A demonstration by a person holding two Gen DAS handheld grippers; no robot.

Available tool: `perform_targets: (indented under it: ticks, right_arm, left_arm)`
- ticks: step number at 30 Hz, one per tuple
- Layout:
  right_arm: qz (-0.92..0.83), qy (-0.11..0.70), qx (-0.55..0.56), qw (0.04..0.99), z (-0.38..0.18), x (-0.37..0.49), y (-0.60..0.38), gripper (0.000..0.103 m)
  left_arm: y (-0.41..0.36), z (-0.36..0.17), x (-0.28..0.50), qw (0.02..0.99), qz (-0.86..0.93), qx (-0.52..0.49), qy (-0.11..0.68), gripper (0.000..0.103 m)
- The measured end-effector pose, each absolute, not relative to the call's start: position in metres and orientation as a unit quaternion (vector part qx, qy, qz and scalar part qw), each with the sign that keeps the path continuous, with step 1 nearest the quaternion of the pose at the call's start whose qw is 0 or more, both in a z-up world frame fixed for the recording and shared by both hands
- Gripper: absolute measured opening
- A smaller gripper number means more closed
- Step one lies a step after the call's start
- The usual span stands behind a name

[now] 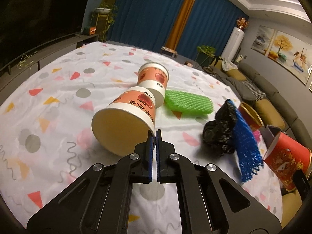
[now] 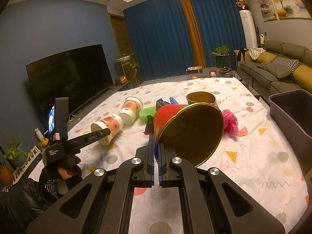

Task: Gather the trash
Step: 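Carry both held cups over the grey bin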

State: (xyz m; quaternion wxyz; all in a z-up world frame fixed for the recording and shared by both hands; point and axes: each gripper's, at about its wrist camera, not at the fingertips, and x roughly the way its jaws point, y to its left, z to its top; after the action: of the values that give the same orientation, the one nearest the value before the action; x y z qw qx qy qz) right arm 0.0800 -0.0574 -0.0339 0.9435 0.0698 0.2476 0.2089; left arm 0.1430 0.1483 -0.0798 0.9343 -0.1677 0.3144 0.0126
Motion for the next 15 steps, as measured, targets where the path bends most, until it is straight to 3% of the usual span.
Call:
perform_targets:
  ticks: [15]
  right_arm:
    - [0.173, 0.206, 0.07, 0.961, -0.011, 0.052, -0.097, 0.004]
  left_arm:
    - [0.107, -0.023, 0.085, 0.96, -0.034, -0.119, 0.251, 0.002]
